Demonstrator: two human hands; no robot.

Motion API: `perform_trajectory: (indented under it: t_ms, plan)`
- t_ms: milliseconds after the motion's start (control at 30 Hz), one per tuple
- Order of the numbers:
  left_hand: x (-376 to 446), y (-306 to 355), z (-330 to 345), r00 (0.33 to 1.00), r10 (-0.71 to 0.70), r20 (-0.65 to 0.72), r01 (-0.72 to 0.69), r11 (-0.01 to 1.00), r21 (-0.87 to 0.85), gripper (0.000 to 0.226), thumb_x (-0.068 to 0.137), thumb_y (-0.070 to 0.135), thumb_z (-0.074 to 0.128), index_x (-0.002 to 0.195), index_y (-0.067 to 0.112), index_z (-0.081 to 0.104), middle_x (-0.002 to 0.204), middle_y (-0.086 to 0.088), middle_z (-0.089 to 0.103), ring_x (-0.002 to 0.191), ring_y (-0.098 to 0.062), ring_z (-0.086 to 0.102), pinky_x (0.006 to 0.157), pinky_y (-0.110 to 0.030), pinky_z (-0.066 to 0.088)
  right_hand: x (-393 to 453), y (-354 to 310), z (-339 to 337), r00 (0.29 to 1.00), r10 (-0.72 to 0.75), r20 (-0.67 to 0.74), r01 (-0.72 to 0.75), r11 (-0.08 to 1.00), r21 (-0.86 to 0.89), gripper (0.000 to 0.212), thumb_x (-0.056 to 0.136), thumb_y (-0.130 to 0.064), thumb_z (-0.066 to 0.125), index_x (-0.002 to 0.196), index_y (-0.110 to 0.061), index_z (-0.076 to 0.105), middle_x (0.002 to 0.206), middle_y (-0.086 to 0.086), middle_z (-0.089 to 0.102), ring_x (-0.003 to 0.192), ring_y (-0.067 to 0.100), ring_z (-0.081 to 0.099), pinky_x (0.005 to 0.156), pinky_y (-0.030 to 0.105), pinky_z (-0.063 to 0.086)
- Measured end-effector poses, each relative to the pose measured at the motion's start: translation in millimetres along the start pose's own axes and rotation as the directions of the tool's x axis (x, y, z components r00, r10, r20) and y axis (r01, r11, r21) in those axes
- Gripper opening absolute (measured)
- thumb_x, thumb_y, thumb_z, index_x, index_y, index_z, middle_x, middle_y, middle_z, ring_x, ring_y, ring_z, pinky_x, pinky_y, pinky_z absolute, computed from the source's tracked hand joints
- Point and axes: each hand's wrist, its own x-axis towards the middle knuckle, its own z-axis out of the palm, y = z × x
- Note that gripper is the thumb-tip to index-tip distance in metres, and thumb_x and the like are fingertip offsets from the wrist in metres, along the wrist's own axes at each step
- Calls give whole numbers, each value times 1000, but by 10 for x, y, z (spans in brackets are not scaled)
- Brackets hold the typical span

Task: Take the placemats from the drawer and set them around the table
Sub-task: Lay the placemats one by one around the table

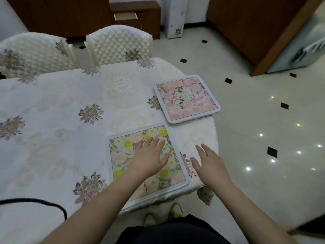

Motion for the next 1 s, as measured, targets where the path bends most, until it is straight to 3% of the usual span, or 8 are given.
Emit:
perform_trajectory:
  t_ms: [67, 133, 300, 500, 667, 867, 1000]
  plan:
    - [43, 121, -54, 997, 77, -15, -77, 997, -6, 68, 98, 62, 16, 157, 27, 18, 163, 1, 23, 151, -22, 15, 122, -50, 10, -119, 22, -14, 997, 74, -36, -73, 997, 20, 65, 99, -57, 20, 154, -23, 24, 162, 4, 21, 146, 21, 24, 116, 37, 23]
    - [66, 241, -109, 990, 141, -23, -141, 990, 24, 75, 93, 66, 7, 158, 28, 14, 165, 1, 18, 152, -22, 11, 122, -49, 7, -252, 63, -25, 987, 143, -77, -140, 989, 51, 78, 89, -62, 7, 154, -23, 26, 161, 4, 24, 145, 22, 27, 116, 38, 23]
    - [183, 562, -141, 960, 279, -5, -279, 960, 35, 69, 98, 62, 15, 158, 28, 12, 166, 1, 14, 153, -22, 8, 122, -48, 7, -586, 317, -32, 938, 327, -119, -311, 941, 132, 56, 103, -45, 31, 154, -22, 24, 161, 6, 24, 146, 21, 24, 116, 36, 19]
    - [353, 1061, -49, 909, 415, 41, -417, 909, 32, 66, 100, 59, 21, 158, 27, 14, 166, 1, 15, 153, -22, 10, 122, -47, 6, -1004, 738, 4, 853, 502, -144, -473, 859, 195, 56, 103, -43, 34, 154, -19, 27, 159, 8, 28, 144, 23, 28, 116, 38, 23]
    - [484, 1545, -48, 859, 507, 70, -511, 856, 74, 88, 81, 63, -8, 157, 27, 17, 164, 1, 20, 152, -22, 14, 121, -45, 9, -1221, 1096, -15, 784, 599, -166, -554, 794, 248, 56, 103, -43, 34, 153, -17, 29, 158, 11, 31, 143, 26, 30, 116, 40, 25]
    - [762, 2180, 0, 827, 558, 68, -562, 821, 104, 90, 79, 62, -5, 156, 25, 24, 162, 0, 28, 150, -22, 22, 120, -45, 13, -1301, 1623, -40, 727, 664, -174, -598, 738, 313, 58, 103, -45, 31, 155, -21, 23, 160, 8, 25, 146, 25, 25, 118, 40, 19]
    - [952, 2671, 40, 808, 585, 75, -590, 798, 127, 89, 81, 64, -3, 156, 25, 24, 161, -2, 29, 150, -24, 22, 120, -47, 14, -1332, 2023, -61, 708, 683, -182, -613, 721, 322, 79, 88, -59, 5, 155, -21, 23, 161, 7, 24, 146, 25, 24, 119, 41, 18]
